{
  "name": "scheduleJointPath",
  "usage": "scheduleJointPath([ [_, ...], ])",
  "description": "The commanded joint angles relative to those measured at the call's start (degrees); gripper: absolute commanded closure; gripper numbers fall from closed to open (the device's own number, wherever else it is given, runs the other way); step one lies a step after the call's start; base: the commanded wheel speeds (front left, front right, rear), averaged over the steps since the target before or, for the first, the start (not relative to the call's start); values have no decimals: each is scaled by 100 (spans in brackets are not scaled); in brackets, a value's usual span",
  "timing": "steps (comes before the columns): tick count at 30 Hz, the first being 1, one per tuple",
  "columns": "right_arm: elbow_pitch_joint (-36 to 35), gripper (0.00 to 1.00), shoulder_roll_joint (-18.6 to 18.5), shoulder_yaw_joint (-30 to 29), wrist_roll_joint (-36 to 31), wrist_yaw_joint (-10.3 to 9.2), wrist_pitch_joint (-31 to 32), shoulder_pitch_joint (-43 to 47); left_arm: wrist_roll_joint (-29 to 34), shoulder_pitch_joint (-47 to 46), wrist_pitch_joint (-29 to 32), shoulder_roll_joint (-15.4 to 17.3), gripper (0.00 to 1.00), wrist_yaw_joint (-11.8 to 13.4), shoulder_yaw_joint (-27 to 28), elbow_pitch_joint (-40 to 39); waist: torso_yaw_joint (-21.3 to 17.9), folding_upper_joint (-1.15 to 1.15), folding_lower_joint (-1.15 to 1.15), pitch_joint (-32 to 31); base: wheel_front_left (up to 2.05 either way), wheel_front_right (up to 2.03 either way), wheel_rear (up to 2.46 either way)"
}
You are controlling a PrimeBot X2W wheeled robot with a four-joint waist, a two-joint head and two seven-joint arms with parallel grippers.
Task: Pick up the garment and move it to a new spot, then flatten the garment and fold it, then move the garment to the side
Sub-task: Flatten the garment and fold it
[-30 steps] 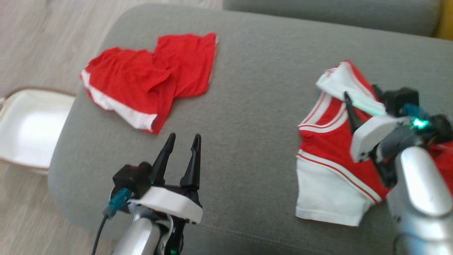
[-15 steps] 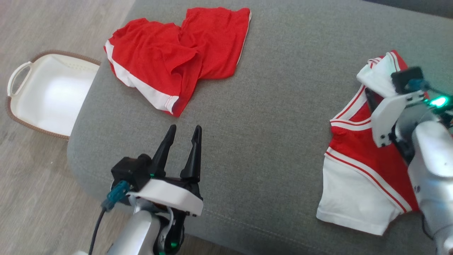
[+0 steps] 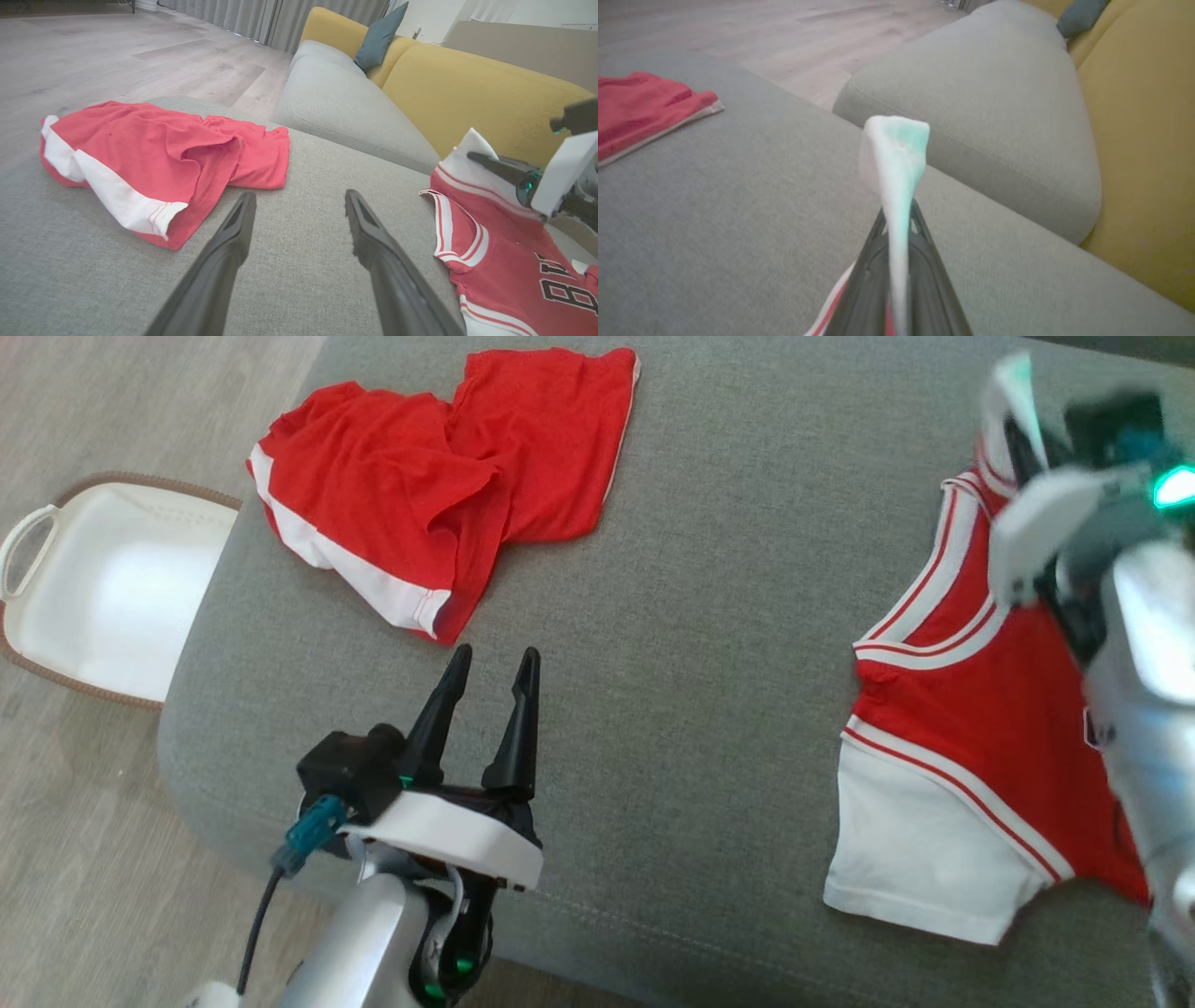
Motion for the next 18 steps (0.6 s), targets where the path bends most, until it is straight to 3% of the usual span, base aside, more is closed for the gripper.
scheduleJointPath([
  [1,-246,100,65,238,-56,-4,-85,-542,-53,-242,-35,15,0,-4,133,-216,16,0,0,61,0,0,0],
  [11,331,100,-168,1121,-1,-4,-158,-2267,-276,-387,-35,15,0,-11,-12,-272,375,0,0,316,0,0,0],
  [18,1038,100,-232,1429,-87,-4,-272,-2819,-345,-395,-35,15,0,8,-32,-280,560,0,0,390,0,0,0],
])
